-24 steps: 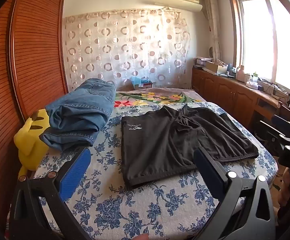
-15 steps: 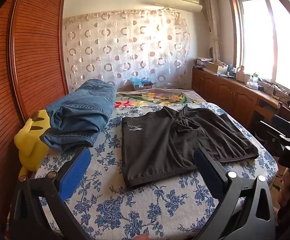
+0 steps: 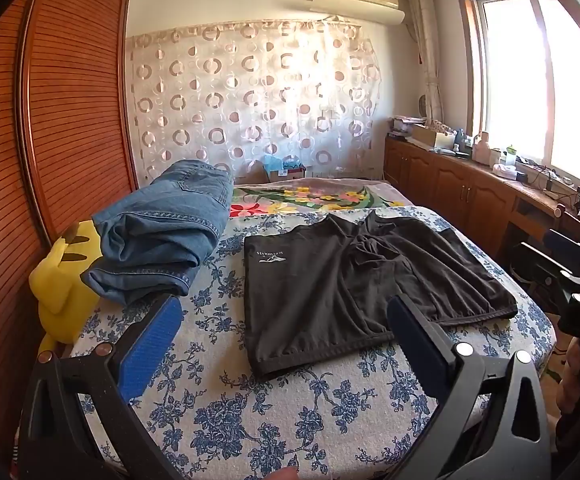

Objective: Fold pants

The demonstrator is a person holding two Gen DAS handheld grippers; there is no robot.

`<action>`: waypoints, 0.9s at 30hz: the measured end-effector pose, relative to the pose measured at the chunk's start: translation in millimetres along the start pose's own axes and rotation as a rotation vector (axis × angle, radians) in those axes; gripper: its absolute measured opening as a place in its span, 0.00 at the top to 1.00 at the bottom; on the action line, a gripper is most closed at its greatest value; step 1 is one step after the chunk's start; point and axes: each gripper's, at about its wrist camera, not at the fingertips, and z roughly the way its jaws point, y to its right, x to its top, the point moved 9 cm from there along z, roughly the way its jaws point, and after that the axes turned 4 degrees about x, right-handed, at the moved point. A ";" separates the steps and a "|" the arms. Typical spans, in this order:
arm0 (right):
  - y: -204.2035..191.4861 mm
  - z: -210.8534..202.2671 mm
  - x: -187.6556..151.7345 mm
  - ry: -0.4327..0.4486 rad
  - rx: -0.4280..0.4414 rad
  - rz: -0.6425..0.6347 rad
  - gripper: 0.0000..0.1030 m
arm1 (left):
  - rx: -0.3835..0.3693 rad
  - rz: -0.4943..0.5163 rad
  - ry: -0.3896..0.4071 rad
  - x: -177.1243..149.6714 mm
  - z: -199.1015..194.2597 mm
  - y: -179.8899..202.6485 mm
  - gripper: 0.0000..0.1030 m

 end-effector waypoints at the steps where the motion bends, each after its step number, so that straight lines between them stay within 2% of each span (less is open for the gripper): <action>1: 0.1 0.0 0.0 0.000 0.000 0.001 0.00 | -0.001 0.000 0.000 0.0 0.0 0.1 0.00; 16: 2.5 2.0 -5.1 -0.019 0.008 0.009 0.00 | -0.011 0.009 -0.007 -5.3 6.3 -0.4 0.00; 27: 14.1 2.8 -10.0 -0.047 -0.018 -0.004 0.00 | -0.018 0.020 -0.091 -29.1 33.2 -21.5 0.00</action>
